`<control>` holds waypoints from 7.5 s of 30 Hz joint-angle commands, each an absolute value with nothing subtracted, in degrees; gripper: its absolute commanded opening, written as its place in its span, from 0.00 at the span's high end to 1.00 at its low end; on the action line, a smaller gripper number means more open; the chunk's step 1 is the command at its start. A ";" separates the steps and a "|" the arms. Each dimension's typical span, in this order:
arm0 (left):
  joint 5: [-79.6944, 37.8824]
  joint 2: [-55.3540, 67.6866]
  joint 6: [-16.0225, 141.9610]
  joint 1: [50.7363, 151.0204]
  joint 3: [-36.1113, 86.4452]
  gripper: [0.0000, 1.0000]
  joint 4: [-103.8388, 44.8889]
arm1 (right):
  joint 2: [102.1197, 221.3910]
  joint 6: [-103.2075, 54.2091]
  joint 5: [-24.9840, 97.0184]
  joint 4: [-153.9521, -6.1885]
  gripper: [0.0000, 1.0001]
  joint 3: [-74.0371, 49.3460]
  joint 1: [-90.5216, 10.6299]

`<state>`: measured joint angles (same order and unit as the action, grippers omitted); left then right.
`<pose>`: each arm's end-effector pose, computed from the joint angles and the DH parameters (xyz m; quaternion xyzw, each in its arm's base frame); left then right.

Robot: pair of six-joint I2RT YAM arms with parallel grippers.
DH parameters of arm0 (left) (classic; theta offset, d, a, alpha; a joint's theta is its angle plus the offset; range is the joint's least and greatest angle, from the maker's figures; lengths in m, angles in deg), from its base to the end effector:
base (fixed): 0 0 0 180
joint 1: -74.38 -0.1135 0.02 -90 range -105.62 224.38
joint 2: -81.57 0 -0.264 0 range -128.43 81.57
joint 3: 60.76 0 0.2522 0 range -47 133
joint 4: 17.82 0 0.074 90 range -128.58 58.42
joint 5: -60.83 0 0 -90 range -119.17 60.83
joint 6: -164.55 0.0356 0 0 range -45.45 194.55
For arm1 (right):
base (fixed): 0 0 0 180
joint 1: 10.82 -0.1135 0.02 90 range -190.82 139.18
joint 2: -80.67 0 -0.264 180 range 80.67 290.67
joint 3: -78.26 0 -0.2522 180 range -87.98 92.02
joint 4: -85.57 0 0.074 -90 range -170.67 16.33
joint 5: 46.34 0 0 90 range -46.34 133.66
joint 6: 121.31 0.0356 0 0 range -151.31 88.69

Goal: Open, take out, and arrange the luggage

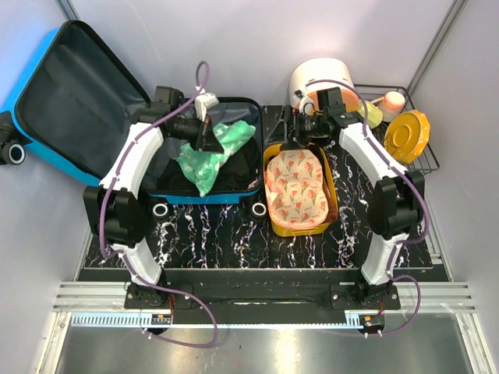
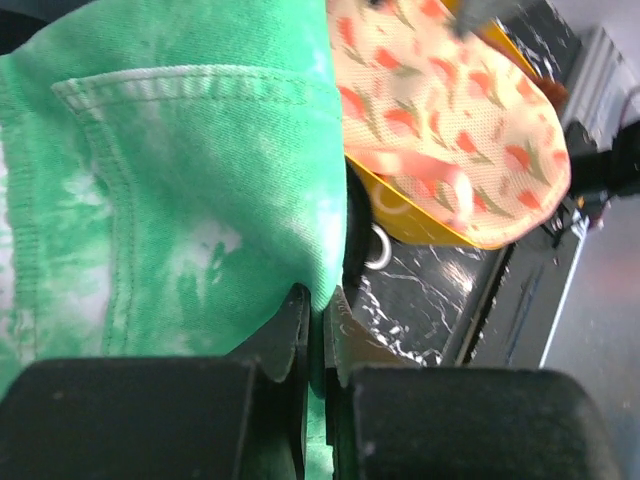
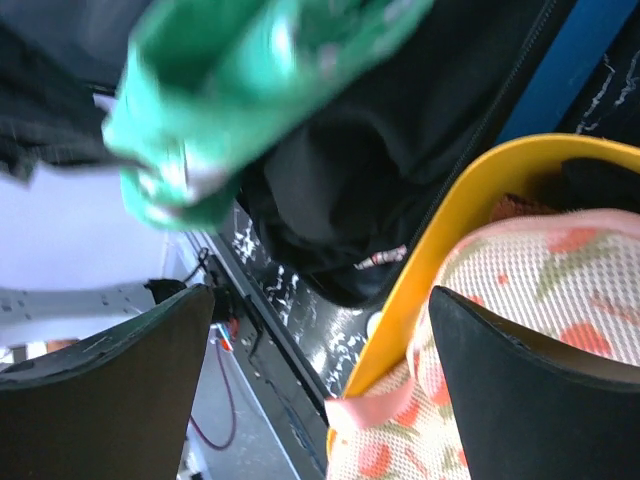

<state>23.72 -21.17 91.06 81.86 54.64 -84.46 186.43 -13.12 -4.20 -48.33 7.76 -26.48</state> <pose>0.3735 -0.0777 0.3490 0.3116 0.8043 -0.4004 0.3093 0.3931 0.1376 0.3181 -0.1453 0.8396 0.4625 0.2451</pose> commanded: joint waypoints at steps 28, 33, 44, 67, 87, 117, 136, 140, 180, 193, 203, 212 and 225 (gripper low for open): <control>24.62 -4.65 105.66 94.59 37.55 1.00 -82.03 | 194.85 8.51 -8.46 -50.43 0.00 18.64 -33.68; 24.36 -4.91 106.19 94.42 37.64 1.00 -82.12 | 190.45 8.06 -6.01 -48.94 0.00 14.33 -26.66; 23.83 -5.70 107.42 94.51 37.37 1.00 -82.12 | 192.64 5.52 -0.57 -45.70 0.00 20.29 -32.79; 22.07 -3.24 106.98 95.12 40.10 1.00 -81.50 | 197.83 -9.17 11.41 -29.08 0.00 22.06 -39.12; 17.86 -2.01 105.14 94.78 39.92 0.48 -80.01 | 199.86 -4.24 -2.75 -35.84 1.00 37.52 -36.84; 16.09 -11.94 99.60 83.69 35.70 0.27 -76.05 | 156.35 -19.89 12.98 -44.98 1.00 -24.16 -14.43; 10.74 -15.98 96.35 84.66 40.70 0.25 -75.08 | 147.46 -18.12 21.79 -36.81 0.63 -28.77 -12.40; 9.33 -16.42 96.34 83.87 44.75 0.23 -75.08 | 151.25 -24.95 24.93 -33.13 0.06 -19.97 -12.23; 6.24 -31.11 97.15 76.93 61.45 1.00 -74.56 | 181.49 -33.86 15.71 -34.26 0.31 -11.25 -23.56; 2.31 -25.83 81.60 78.41 54.95 1.00 -59.21 | 182.10 -33.42 14.74 -35.05 0.28 -9.93 -23.48; -1.39 -28.20 69.28 80.97 61.10 1.00 -50.21 | 182.45 -32.46 14.48 -35.49 0.27 -9.41 -23.56; -4.47 -25.22 82.34 80.71 49.53 1.00 -53.72 | 182.28 -32.19 14.13 -35.49 0.25 -8.26 -23.48; -2.70 -36.01 100.65 80.88 52.40 0.01 -64.56 | 182.54 -32.19 13.60 -34.44 0.18 -8.44 -23.48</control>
